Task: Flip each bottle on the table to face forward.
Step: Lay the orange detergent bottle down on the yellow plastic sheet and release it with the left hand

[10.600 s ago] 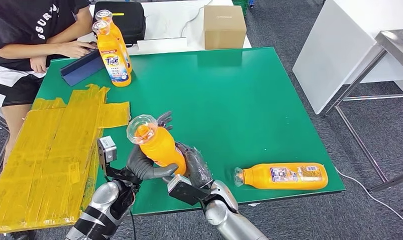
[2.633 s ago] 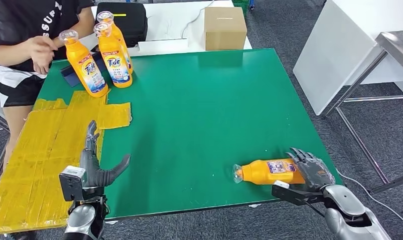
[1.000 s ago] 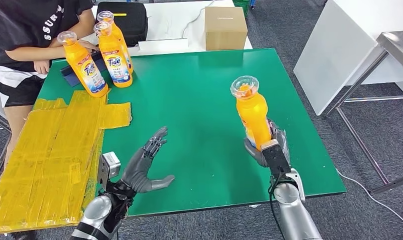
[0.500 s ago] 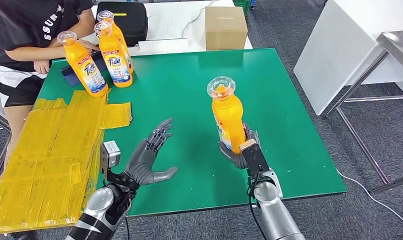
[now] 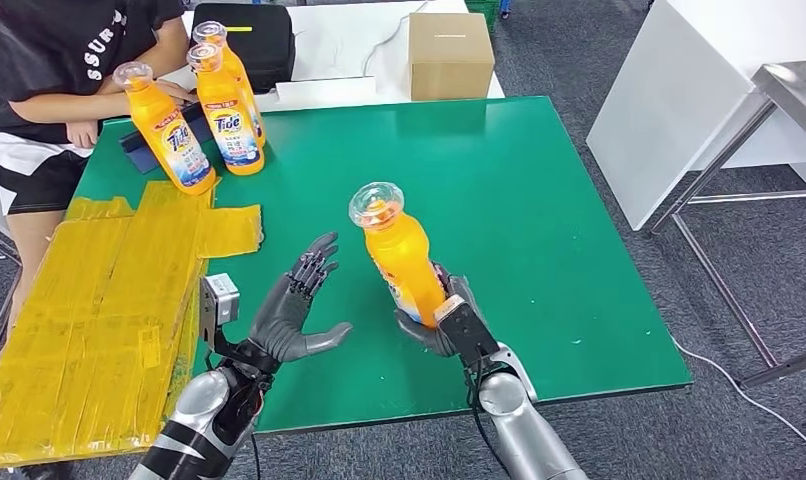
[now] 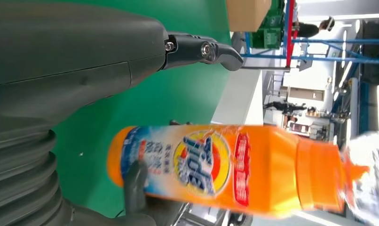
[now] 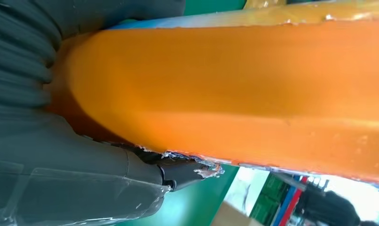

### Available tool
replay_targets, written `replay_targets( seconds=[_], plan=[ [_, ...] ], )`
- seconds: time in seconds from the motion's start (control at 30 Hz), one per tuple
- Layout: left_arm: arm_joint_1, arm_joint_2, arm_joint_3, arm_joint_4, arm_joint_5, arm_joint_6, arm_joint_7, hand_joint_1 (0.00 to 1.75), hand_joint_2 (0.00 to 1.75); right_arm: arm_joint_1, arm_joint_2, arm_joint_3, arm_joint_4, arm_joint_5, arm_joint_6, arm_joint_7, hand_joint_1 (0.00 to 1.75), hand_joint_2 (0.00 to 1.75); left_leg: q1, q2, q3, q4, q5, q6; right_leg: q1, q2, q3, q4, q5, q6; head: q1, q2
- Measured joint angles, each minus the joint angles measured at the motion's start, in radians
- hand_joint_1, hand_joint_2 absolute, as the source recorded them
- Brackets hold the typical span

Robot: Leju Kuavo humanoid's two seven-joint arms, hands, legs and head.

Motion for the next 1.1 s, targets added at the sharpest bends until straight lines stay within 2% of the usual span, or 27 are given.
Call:
replay_targets(
  seconds=[0.3,1.1],
  plan=[
    [-0.022,0.000,0.000,0.035,0.020,0.019,-0.010,0.00,1.75,0.001,-0.003,0.134,-0.006,0.025,0.033,-0.001,1.75,1.75,0.000,0.000,0.000,0.000,0.000,0.000,0.000,0.000,0.000,0.000,0.000,0.000,0.000,0.000],
    [-0.040,0.000,0.009,0.072,0.047,0.015,-0.023,0.00,1.75,-0.024,-0.011,0.216,0.011,0.077,-0.001,0.009,1.75,1.75,0.000,0.000,0.000,0.000,0.000,0.000,0.000,0.000,0.000,0.000,0.000,0.000,0.000,0.000]
  ],
)
